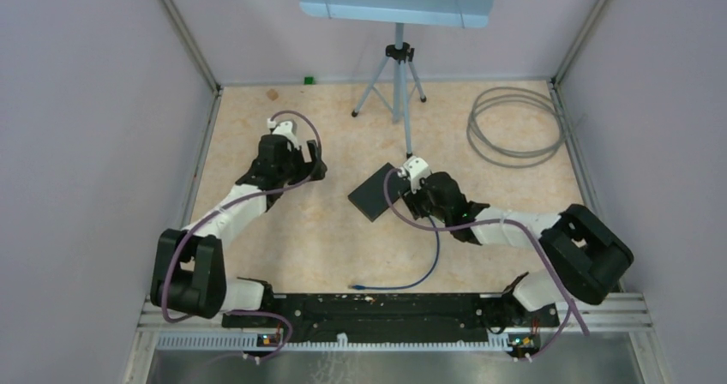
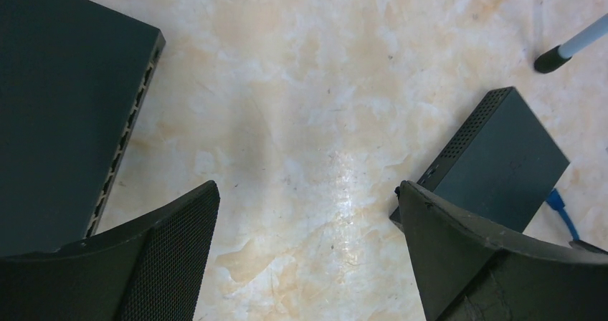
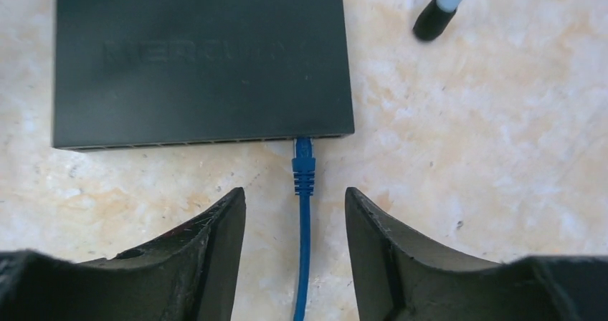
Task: Insert the plug into the switch port
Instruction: Insert the connector into the switch port, then pick up the connector from the center of the board.
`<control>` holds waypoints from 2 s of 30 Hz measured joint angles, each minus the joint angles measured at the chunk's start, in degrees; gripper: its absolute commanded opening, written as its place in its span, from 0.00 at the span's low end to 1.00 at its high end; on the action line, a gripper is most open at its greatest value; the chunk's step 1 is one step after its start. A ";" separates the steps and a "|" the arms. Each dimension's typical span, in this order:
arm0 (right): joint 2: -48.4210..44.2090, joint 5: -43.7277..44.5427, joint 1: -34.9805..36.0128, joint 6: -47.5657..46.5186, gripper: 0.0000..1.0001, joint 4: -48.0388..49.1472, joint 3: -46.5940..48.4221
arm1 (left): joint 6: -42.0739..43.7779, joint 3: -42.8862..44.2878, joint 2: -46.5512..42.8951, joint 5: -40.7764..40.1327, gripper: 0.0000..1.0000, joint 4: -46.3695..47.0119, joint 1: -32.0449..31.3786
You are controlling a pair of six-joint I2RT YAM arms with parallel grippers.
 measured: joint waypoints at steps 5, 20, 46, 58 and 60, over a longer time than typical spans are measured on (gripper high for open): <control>-6.71 -3.80 0.00 -0.17 0.53 -5.60 2.60 | -1.33 2.10 -2.64 -0.98 0.99 -1.92 1.38; -5.84 -22.43 25.33 -3.56 0.51 -17.42 10.67 | -9.14 2.23 -13.16 -6.73 0.99 -14.64 7.17; 6.67 -27.80 30.18 0.81 0.34 -13.29 7.91 | -10.08 -2.38 -21.42 -6.56 0.99 -18.14 7.65; 7.32 -25.73 30.18 1.99 0.04 -11.91 8.00 | -9.05 -2.38 -21.55 -4.17 0.99 -18.10 7.65; 5.31 -24.24 30.18 1.77 0.00 -11.76 7.89 | -8.63 -2.36 -22.16 -1.70 0.99 -17.99 7.69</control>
